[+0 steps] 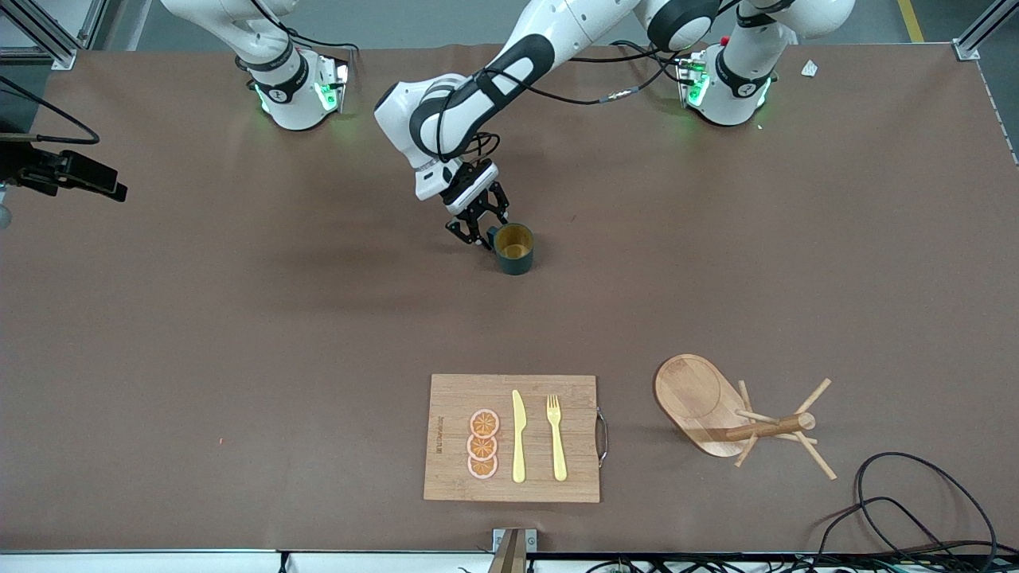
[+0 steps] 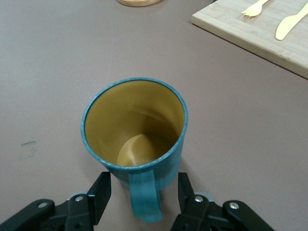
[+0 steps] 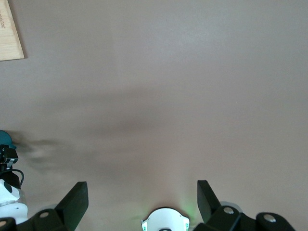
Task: Pass cup and hang on rack
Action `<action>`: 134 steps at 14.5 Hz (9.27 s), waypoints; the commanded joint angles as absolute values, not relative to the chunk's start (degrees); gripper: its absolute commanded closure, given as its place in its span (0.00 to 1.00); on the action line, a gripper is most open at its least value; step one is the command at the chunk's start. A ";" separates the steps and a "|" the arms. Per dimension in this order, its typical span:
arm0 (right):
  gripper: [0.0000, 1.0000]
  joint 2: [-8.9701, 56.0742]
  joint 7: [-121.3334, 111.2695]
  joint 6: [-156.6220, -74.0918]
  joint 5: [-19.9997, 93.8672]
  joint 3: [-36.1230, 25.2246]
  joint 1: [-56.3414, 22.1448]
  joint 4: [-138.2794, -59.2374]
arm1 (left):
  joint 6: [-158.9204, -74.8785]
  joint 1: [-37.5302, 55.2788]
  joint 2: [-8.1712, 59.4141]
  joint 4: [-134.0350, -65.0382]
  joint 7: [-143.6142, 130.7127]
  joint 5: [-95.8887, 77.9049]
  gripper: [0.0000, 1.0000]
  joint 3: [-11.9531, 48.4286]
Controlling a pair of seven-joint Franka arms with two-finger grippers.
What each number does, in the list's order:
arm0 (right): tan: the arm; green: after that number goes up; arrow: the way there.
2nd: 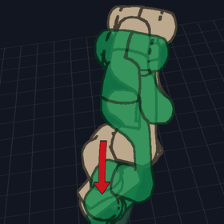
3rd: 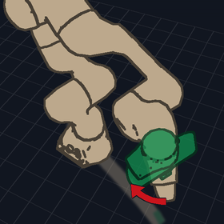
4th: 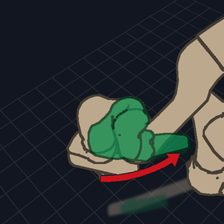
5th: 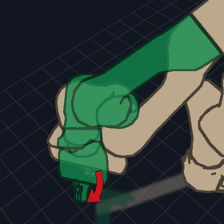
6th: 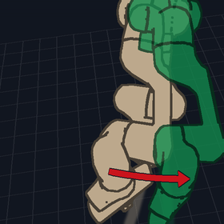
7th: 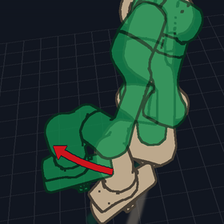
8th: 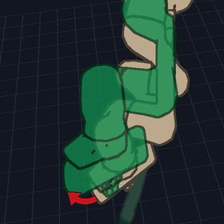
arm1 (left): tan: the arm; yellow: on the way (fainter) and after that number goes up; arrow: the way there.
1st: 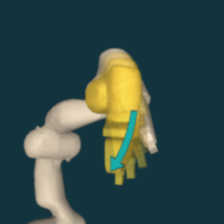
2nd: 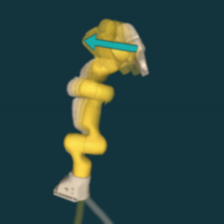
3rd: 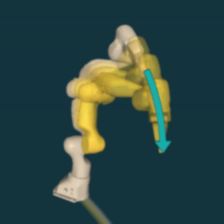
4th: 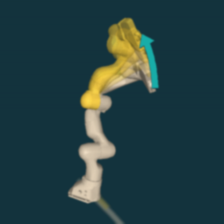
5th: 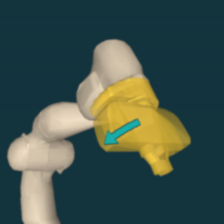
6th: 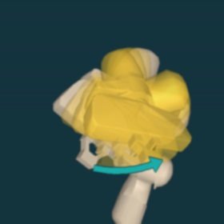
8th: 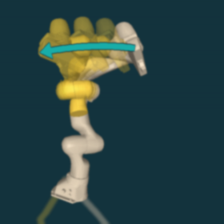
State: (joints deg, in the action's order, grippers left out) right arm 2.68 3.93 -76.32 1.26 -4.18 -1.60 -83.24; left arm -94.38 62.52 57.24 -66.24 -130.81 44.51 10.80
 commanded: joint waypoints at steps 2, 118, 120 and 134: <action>0.00 1.23 4.57 -75.67 1.85 -1.94 0.53 -84.29 | -92.64 63.46 57.48 -65.21 -131.57 42.28 0.68 9.84; 0.00 -6.68 3.60 -75.41 1.67 -1.14 -1.05 -87.89 | -106.70 -9.49 39.03 -65.74 -63.63 -50.98 0.00 10.11; 0.00 -6.68 3.60 -75.41 1.67 -1.14 -1.05 -87.89 | -106.53 -9.58 36.84 -65.74 -63.55 -50.19 0.00 9.84; 0.00 -6.68 3.60 -75.41 1.67 -1.14 -1.05 -87.89 | -88.17 -8.88 18.11 -66.62 -37.04 -6.28 0.00 12.83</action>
